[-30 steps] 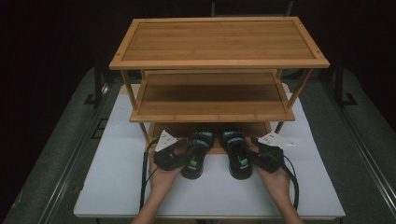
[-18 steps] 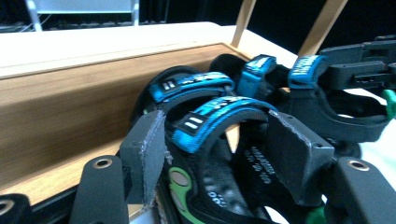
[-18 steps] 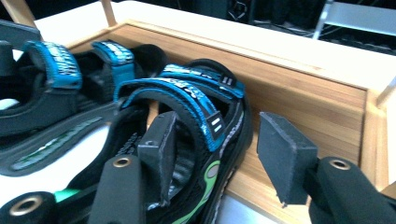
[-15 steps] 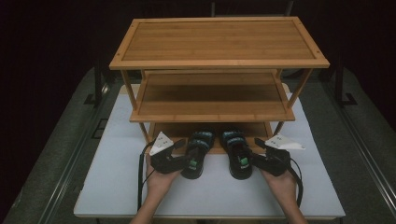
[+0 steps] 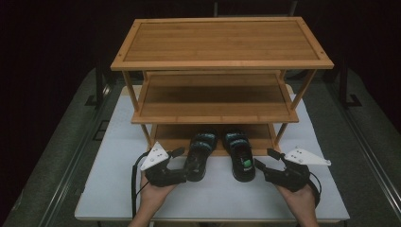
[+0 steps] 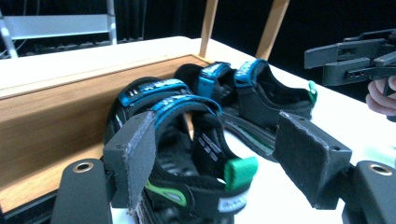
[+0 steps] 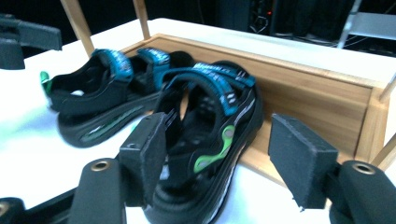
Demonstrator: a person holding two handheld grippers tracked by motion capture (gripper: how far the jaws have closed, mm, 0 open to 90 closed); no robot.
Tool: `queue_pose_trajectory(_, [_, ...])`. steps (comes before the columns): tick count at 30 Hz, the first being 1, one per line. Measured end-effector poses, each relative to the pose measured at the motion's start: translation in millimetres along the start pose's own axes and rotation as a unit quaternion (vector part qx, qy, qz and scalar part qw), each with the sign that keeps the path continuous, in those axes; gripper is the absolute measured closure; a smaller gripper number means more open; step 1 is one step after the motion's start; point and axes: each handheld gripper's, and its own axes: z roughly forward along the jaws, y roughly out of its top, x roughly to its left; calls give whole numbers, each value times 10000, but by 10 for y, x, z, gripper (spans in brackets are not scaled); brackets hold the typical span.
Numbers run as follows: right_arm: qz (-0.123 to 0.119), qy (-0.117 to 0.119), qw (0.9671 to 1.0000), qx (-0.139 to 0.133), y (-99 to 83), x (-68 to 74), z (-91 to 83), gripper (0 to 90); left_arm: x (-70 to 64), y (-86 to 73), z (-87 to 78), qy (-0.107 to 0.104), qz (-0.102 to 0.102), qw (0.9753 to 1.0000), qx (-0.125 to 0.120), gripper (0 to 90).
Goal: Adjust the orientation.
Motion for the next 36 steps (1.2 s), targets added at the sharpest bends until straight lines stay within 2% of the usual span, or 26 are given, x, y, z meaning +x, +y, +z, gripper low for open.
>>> queue_pose_trajectory(3, [-87,75,9999,49,-68,20,-49,320,-27,-54,-74,2,133,9999,101,272])
queue_pose_trajectory(6, [-160,103,9997,145,-149,41,-86,288,-29,-129,-139,-16,184,9997,184,265])
queue_pose_trajectory(11, [-190,165,9987,449,-282,61,-70,274,2,-250,-176,-8,98,9991,403,264])
queue_pose_trajectory(16, [-293,223,9966,741,-372,88,26,264,33,-355,-119,12,101,9976,687,264])
queue_pose_trajectory(18, [-367,243,9953,857,-393,110,79,262,34,-389,-73,7,53,9965,829,263])
queue_pose_trajectory(20, [-413,201,9947,916,-404,134,123,245,23,-410,-31,39,103,9952,976,263])
queue_pose_trajectory(25, [-505,214,9927,1071,-398,175,236,244,6,-433,59,52,180,9932,1151,251])
queue_pose_trajectory(29, [-586,207,9908,1202,-396,186,310,244,8,-458,98,162,282,9910,1302,240])
queue_pose_trajectory(33, [-651,166,9886,1347,-407,202,358,245,36,-481,126,236,264,9892,1424,236])
queue_pose_trajectory(36, [-661,166,9882,1371,-406,202,386,246,48,-471,160,246,252,9881,1496,246])
